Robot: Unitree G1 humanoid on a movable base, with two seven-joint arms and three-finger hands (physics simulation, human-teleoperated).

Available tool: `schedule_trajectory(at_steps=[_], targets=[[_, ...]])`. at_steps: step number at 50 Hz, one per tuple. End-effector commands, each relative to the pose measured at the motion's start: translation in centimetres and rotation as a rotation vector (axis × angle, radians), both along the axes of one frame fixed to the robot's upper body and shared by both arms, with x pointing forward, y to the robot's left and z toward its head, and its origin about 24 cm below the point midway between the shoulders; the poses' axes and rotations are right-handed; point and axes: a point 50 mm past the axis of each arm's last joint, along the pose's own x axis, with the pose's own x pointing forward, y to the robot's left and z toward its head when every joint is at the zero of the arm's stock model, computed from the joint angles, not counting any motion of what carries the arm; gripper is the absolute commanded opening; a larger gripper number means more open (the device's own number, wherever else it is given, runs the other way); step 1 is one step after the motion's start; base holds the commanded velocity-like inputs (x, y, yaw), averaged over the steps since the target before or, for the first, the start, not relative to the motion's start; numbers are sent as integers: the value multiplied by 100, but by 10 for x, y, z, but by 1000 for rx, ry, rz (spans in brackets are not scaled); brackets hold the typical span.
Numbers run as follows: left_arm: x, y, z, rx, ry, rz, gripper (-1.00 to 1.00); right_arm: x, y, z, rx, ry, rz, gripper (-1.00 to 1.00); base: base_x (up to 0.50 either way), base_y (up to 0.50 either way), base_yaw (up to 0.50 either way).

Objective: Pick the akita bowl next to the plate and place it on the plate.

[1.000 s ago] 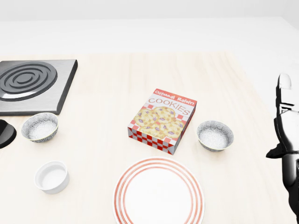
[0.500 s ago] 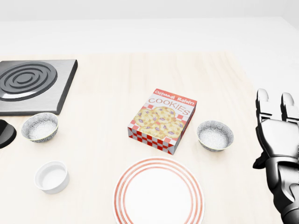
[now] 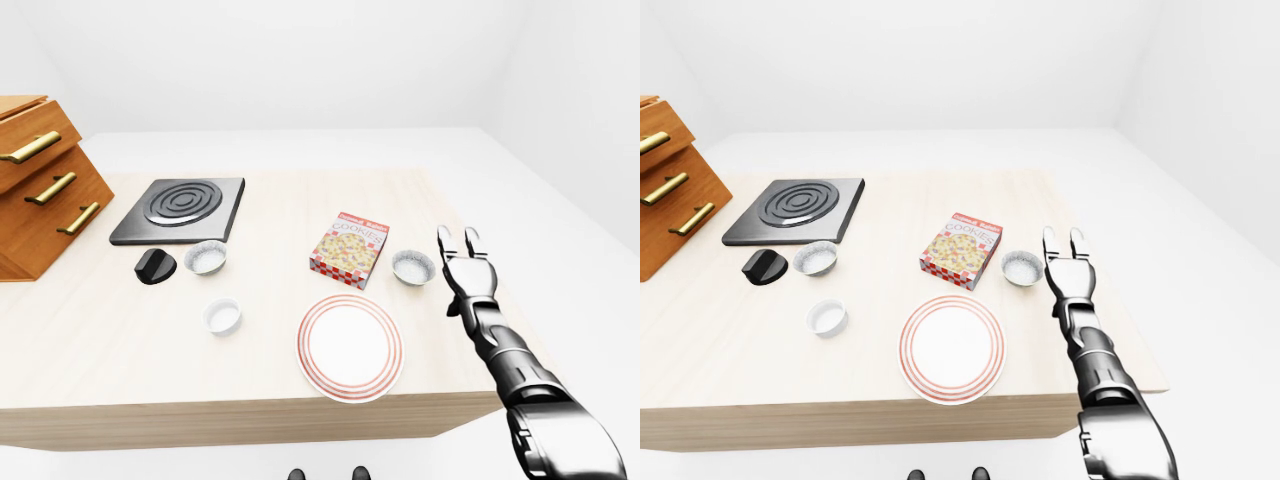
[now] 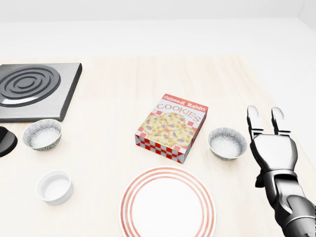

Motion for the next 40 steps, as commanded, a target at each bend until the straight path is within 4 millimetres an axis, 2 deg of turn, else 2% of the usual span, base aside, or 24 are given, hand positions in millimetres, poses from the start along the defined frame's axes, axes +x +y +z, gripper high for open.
schedule_trajectory(at_steps=[1, 14, 22, 40], targets=[[1, 0, -3, -11, -1, -3, 100, 1, 7, -7, -32, 43, 29, 100, 0, 0, 0], [1, -1, -6, -31, -6, -5, 100, 3, 11, -12, -131, 114, 79, 100, 0, 0, 0], [2, -1, -9, -44, -13, -8, 100, 9, 11, -5, -161, 111, 87, 100, 0, 0, 0], [2, -2, -10, -48, -18, -4, 100, 18, 27, 4, -153, 54, 120, 100, 0, 0, 0]])
